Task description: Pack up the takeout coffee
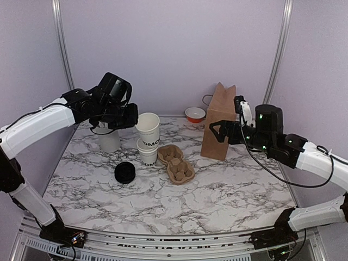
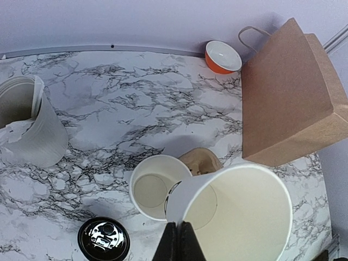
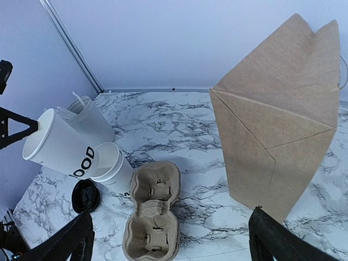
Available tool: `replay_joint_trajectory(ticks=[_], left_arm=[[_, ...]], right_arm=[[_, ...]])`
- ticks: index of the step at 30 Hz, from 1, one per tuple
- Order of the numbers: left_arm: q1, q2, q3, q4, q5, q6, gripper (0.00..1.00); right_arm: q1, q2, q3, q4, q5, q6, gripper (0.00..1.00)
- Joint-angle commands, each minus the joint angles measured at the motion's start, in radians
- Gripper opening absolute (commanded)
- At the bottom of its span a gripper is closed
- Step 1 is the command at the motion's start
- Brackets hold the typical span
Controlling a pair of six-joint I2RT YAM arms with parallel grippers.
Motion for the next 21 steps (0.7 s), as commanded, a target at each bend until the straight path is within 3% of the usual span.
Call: replay_joint_trajectory(ticks=[1, 11, 21], left_arm=[[-0.040, -0.066, -0.032, -0.041, 0.047, 0.048, 0.00], [-0.195, -0.096, -0.222, -0.061, 0.098, 0.033, 0.00], [-0.319, -0.092, -0.423, 0.197, 0.168, -0.041, 0.00]], right_arm=[[-0.008, -0.002, 0.067, -0.019, 0.014, -0.017, 0.96], [-0.008, -0.021, 0.056, -0.011, -0.006, -0.014, 0.96], [0.024, 0.001, 0.041, -0.064, -0.043, -0.005, 0.96]])
